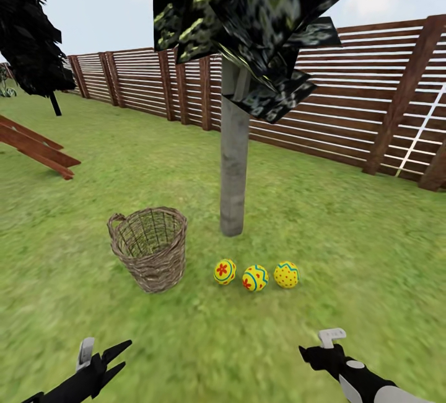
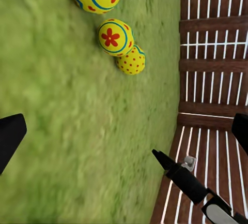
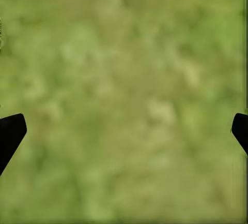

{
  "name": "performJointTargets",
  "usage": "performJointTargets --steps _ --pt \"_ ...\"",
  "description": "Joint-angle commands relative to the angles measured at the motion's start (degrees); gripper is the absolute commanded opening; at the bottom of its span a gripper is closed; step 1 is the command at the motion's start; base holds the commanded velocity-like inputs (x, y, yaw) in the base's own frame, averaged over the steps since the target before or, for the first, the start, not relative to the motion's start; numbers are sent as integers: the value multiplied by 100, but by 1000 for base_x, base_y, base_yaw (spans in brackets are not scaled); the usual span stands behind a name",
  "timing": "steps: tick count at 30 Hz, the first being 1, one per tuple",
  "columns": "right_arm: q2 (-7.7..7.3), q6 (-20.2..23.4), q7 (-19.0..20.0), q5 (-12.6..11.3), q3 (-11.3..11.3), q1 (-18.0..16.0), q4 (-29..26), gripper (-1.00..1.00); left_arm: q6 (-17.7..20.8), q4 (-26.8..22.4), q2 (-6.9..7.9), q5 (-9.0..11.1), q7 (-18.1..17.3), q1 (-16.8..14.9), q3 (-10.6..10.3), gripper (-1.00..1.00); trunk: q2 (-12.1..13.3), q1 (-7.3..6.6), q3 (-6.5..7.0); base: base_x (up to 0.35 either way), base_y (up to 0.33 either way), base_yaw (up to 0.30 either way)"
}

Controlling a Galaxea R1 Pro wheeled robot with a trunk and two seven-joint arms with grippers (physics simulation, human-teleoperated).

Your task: Take the three Easter eggs out of the wicker basket on the lawn in the garden, then place them on the lawn next to a single tree (choose any tree) so that all three eggs are next to the same tree and none are left in the basket.

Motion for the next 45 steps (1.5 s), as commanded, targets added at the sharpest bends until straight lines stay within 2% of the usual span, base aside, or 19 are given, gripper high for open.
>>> performJointTargets --steps 1,8,10,11,14,24,37,45 --pt "-2 -31 22 -63 42 -3 8 100 46 2 -2 25 -6 -2 3 100 40 -24 9 0 0 0" --pt "-1 -33 22 -82 40 -2 79 100 40 2 -5 19 56 -2 1 100 320 -177 78 0 0 0" --pt "-1 -33 18 -84 40 -2 109 100 43 4 -8 -44 337 -2 2 100 401 -221 96 0 0 0" --pt "-1 -32 7 -85 40 -2 159 100 38 5 -24 -133 1043 -2 12 100 441 -243 104 0 0 0" --pt "-6 -26 5 -85 40 -2 174 100 37 3 -43 -154 1321 -2 19 100 561 -309 130 0 0 0" --pt "6 -15 -9 -86 40 -2 244 100 34 5 -59 -159 1427 -2 12 100 962 -529 217 0 0 0" --pt "-1 -8 -225 -86 37 -2 253 100 28 16 -61 -165 1443 -2 5 100 1484 -814 329 0 0 -10" --pt "7 -5 -366 -86 38 -2 355 100 28 20 -70 -168 2028 -2 10 100 1804 -990 399 0 0 34"
